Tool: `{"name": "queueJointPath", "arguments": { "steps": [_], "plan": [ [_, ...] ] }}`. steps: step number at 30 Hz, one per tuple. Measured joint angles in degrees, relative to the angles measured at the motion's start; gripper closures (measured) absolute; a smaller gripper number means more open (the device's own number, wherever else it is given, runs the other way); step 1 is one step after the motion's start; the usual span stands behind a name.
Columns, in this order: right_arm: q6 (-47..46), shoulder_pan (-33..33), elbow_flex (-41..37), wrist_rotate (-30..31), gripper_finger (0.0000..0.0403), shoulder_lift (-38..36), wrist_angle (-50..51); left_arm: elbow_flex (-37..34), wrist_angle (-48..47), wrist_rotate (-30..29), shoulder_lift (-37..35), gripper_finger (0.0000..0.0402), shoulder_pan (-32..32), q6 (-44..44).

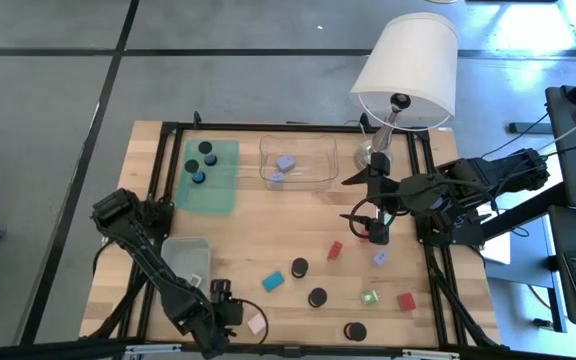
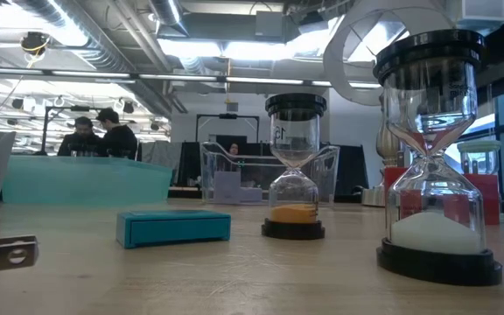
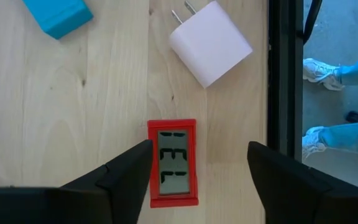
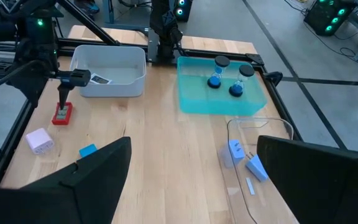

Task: Pick & Place Office items
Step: Put the red digital timer into the gray bin

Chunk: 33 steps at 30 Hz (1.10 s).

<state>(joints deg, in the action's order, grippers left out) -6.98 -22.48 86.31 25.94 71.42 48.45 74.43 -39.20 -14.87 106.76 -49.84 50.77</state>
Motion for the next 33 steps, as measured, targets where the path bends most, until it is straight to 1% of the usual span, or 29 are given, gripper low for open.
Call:
{"name": "queueJointPath", "arguments": {
  "steps": [6, 10, 18, 33],
  "plan": [
    [0.0, 0.0, 0.0, 0.0, 0.0052, 0.0, 0.0, 0.0, 0.0, 0.0, 0.7, 0.0095, 0.0, -0.3],
    [0.0, 0.0, 0.0, 0.0, 0.0052, 0.0, 0.0, 0.0, 0.3, 0.5, 2.5, 0.0081, 0.0, -0.3],
    [0.0, 0.0, 0.0, 0.1, 0.0052, 0.0, 0.0, 0.0, -1.4, 0.0, 4.4, 0.008, 0.0, -0.5],
    [0.0, 0.0, 0.0, 0.1, 0.0052, 0.0, 0.0, -0.5, 0.0, 0.9, 6.4, 0.008, 0.5, -0.1]
  ]
}}
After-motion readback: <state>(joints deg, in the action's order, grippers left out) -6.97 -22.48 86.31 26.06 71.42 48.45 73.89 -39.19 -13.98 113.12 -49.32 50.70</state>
